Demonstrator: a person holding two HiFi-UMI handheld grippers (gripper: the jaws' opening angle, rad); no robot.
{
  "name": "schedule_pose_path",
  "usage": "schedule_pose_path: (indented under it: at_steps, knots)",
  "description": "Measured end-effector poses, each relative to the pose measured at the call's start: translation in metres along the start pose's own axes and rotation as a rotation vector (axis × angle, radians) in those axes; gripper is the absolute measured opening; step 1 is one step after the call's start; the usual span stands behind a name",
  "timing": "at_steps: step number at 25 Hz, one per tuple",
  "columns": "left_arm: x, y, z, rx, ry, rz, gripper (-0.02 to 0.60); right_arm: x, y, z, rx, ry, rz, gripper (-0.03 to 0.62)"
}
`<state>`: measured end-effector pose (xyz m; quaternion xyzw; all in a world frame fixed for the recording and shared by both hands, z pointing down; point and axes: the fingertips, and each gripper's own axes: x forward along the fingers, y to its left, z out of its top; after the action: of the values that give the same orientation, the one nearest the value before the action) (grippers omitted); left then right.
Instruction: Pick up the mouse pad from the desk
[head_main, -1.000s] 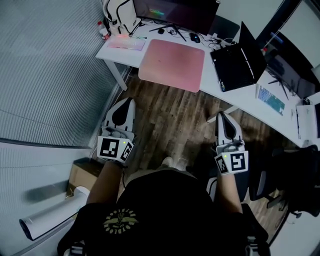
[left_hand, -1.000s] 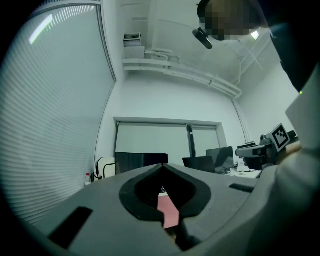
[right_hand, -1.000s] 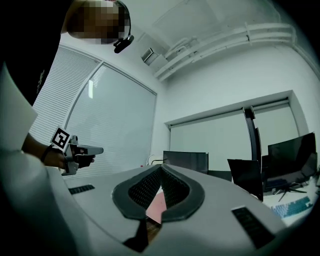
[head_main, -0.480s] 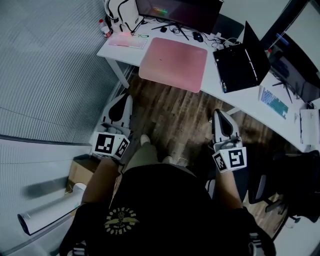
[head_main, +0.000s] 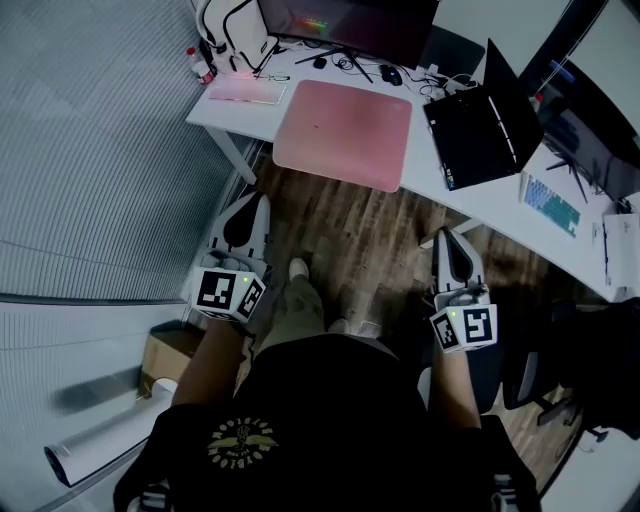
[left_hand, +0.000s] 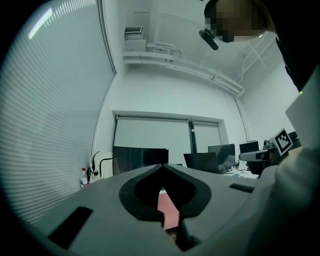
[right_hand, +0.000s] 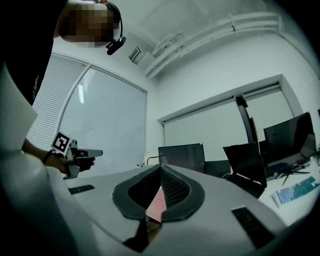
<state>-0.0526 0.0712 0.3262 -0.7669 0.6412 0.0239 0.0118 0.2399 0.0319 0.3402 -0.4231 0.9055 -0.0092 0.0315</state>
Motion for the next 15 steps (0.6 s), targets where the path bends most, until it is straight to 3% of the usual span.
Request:
schedule_pose_path:
  at_steps: [15]
  knots:
    - [0.042, 0.069, -0.043, -0.043, 0.082, 0.018, 0.006, 0.081, -0.006, -0.034, -0.005, 0.077, 0.006, -0.008]
